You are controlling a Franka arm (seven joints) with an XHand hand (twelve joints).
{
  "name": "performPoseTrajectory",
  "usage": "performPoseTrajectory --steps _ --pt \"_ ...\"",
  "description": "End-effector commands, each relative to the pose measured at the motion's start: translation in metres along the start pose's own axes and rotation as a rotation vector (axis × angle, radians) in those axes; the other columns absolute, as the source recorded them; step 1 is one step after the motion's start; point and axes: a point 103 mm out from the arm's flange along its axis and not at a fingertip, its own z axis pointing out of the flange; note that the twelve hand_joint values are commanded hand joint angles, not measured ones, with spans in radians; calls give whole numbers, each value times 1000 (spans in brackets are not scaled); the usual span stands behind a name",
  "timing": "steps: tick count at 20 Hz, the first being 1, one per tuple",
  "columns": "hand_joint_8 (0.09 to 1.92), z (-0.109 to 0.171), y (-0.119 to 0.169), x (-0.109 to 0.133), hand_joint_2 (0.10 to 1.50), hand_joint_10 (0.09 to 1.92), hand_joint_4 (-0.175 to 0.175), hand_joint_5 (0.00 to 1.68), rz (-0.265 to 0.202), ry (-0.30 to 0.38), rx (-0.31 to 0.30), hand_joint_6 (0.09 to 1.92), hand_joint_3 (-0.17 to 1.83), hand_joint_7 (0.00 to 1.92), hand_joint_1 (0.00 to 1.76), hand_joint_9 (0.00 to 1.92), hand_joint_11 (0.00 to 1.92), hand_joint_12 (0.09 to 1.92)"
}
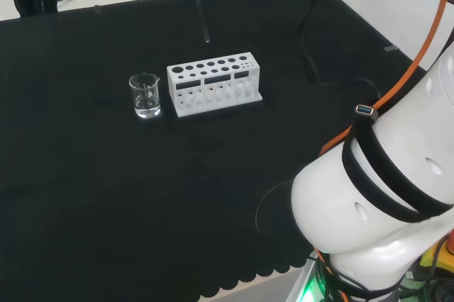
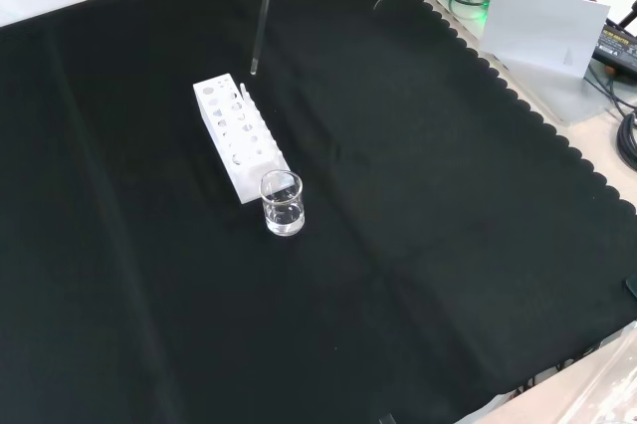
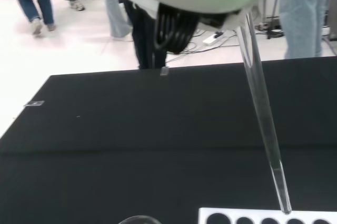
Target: Stir in the beaker to the left of the white test tube rack with the glass rod.
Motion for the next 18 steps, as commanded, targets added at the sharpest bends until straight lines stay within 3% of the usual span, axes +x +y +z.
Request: performPoseTrajectory --steps 1,11,18 --pt "1004 4 -7 20 554 720 -175 1275 -62 14 11 529 870 1286 1328 1641 1660 598" --pt "1001 23 -5 63 551 719 -175 1278 -152 34 23 525 872 1289 1328 1642 1660 599" --pt "998 41 6 75 550 719 -175 1281 -184 33 45 521 874 1290 1329 1643 1661 600"
